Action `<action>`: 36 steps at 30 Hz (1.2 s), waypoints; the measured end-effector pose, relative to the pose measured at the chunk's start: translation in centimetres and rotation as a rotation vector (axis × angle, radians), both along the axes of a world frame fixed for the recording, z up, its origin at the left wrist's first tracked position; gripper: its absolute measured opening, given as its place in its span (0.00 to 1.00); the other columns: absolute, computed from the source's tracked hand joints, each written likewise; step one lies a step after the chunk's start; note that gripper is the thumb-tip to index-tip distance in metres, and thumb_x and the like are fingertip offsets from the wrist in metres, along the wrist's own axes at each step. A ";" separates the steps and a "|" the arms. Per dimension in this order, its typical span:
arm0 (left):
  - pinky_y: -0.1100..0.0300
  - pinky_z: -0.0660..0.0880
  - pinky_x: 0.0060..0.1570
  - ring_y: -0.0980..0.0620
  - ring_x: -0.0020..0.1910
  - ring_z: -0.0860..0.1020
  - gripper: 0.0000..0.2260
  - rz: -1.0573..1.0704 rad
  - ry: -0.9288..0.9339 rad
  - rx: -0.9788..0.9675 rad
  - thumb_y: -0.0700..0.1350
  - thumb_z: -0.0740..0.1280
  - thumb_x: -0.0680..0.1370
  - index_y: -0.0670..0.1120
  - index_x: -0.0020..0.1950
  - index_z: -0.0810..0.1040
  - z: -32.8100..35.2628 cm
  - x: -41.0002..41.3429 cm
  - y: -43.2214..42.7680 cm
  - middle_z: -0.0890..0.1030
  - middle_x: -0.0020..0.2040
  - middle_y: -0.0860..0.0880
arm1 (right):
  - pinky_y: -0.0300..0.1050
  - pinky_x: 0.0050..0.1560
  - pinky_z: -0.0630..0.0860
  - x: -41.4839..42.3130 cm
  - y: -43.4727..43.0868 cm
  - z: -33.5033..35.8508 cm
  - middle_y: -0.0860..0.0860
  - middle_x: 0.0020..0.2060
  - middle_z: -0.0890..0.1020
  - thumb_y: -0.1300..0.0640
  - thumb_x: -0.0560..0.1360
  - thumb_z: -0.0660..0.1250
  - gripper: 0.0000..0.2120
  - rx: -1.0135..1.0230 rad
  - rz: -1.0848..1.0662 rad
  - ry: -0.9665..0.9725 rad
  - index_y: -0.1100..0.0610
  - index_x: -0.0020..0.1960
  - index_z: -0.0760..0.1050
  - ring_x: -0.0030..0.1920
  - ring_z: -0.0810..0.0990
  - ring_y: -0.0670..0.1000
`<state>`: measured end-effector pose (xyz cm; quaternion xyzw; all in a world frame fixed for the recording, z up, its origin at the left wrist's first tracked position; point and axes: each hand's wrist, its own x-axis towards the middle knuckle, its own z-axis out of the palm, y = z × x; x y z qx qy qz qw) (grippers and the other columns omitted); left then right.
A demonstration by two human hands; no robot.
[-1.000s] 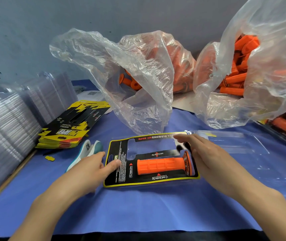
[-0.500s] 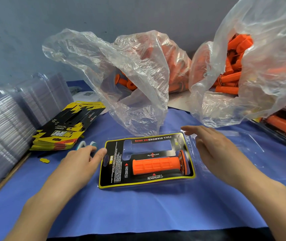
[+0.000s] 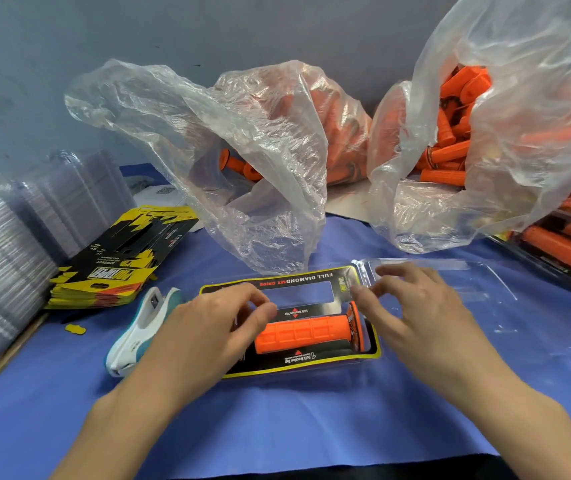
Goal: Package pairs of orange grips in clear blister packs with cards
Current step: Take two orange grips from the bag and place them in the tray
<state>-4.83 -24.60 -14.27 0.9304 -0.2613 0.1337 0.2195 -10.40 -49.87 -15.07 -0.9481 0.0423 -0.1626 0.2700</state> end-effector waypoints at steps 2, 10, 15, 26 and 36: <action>0.61 0.73 0.40 0.62 0.40 0.75 0.16 -0.088 0.026 0.023 0.68 0.55 0.76 0.61 0.50 0.74 -0.2 -0.2 -0.3 0.77 0.38 0.62 | 0.47 0.68 0.60 -0.5 -0.2 -0.3 0.45 0.67 0.72 0.31 0.71 0.54 0.22 -0.004 0.033 0.050 0.44 0.43 0.80 0.70 0.62 0.46; 0.68 0.63 0.32 0.66 0.35 0.71 0.11 -0.132 0.041 0.161 0.63 0.63 0.76 0.59 0.52 0.73 -0.6 -0.5 -1.3 0.72 0.34 0.60 | 0.52 0.78 0.45 -1.1 -0.8 -0.4 0.43 0.79 0.55 0.32 0.68 0.59 0.09 0.126 0.208 0.211 0.31 0.39 0.76 0.78 0.40 0.42; 0.68 0.63 0.32 0.64 0.37 0.72 0.10 -0.122 0.097 0.183 0.63 0.63 0.77 0.60 0.52 0.70 -0.8 -0.3 -1.5 0.74 0.36 0.60 | 0.52 0.77 0.39 -0.9 -0.6 -0.6 0.42 0.79 0.48 0.34 0.71 0.61 0.12 0.143 0.217 0.244 0.37 0.42 0.80 0.76 0.33 0.41; 0.64 0.71 0.36 0.60 0.39 0.76 0.12 -0.104 0.058 0.034 0.66 0.58 0.78 0.61 0.50 0.74 0.5 -0.7 -1.3 0.77 0.41 0.62 | 0.47 0.77 0.43 -0.5 -1.7 0.9 0.41 0.78 0.54 0.28 0.69 0.56 0.21 0.111 0.237 0.278 0.41 0.43 0.79 0.78 0.40 0.43; 0.49 0.73 0.59 0.38 0.59 0.77 0.14 0.317 0.010 0.155 0.38 0.59 0.80 0.42 0.60 0.81 7.3 17.3 -4.4 0.80 0.61 0.39 | 0.41 0.57 0.65 7.8 -1.6 3.1 0.49 0.55 0.79 0.50 0.81 0.61 0.09 0.164 0.191 -0.072 0.51 0.54 0.79 0.59 0.73 0.50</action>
